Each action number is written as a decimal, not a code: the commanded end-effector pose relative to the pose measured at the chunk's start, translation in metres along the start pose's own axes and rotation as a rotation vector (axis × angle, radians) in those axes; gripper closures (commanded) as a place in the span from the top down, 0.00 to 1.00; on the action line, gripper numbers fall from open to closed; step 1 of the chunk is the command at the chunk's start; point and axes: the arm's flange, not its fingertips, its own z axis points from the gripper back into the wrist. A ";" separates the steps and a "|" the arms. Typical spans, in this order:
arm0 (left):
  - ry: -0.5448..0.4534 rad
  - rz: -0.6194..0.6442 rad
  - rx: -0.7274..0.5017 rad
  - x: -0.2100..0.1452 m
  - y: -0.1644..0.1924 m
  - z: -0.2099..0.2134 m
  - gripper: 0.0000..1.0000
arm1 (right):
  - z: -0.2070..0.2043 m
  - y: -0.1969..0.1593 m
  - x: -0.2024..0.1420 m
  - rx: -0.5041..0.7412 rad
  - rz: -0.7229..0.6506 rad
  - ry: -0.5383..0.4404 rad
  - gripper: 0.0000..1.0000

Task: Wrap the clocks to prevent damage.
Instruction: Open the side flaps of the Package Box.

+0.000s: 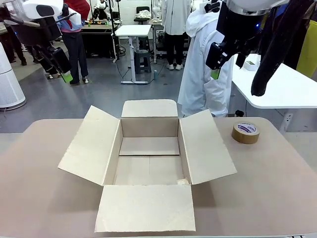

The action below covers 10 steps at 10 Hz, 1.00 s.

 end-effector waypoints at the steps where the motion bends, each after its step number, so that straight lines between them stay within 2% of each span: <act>1: -0.067 -0.143 -0.241 -0.013 0.037 0.014 1.00 | 0.011 -0.047 -0.025 0.296 0.147 -0.063 1.00; 4: -0.310 -0.356 -0.425 -0.043 0.083 0.043 1.00 | 0.025 -0.122 -0.066 0.606 0.292 -0.417 1.00; 5: -0.430 -0.389 -0.466 -0.061 0.100 0.050 1.00 | 0.024 -0.144 -0.082 0.636 0.288 -0.533 1.00; 7: -0.577 -0.382 -0.480 -0.087 0.126 0.043 1.00 | 0.008 -0.170 -0.106 0.650 0.229 -0.685 1.00; 10: -0.727 -0.282 -0.539 -0.127 0.145 0.010 1.00 | -0.025 -0.192 -0.138 0.689 0.140 -0.792 1.00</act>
